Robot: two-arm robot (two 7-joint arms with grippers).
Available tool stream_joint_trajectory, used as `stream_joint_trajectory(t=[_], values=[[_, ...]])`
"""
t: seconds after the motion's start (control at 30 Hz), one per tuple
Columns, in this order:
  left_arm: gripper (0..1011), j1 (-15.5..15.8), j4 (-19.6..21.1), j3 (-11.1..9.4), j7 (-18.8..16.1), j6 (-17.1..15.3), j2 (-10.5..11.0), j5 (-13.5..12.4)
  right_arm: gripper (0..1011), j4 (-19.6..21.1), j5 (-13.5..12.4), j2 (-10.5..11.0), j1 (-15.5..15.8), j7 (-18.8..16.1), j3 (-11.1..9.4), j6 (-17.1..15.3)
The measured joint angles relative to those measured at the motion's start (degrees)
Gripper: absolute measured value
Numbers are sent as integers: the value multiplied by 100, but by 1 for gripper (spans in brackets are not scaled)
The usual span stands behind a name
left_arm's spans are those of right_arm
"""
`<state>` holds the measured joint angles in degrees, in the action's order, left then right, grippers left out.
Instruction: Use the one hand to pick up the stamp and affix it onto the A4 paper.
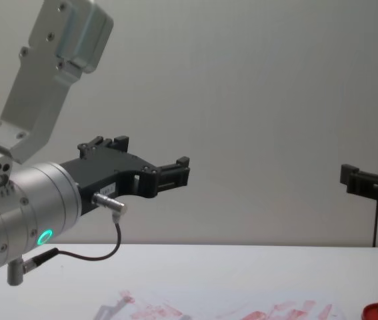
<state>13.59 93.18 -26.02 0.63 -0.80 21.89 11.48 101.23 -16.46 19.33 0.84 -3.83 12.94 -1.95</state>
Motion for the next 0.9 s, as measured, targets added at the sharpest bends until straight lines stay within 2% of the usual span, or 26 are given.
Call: stream_joint_trajectory(t=[0.9], values=[[1003,0,0,0,0,0,0,0,1001,0,0,0,0,0,0,0]])
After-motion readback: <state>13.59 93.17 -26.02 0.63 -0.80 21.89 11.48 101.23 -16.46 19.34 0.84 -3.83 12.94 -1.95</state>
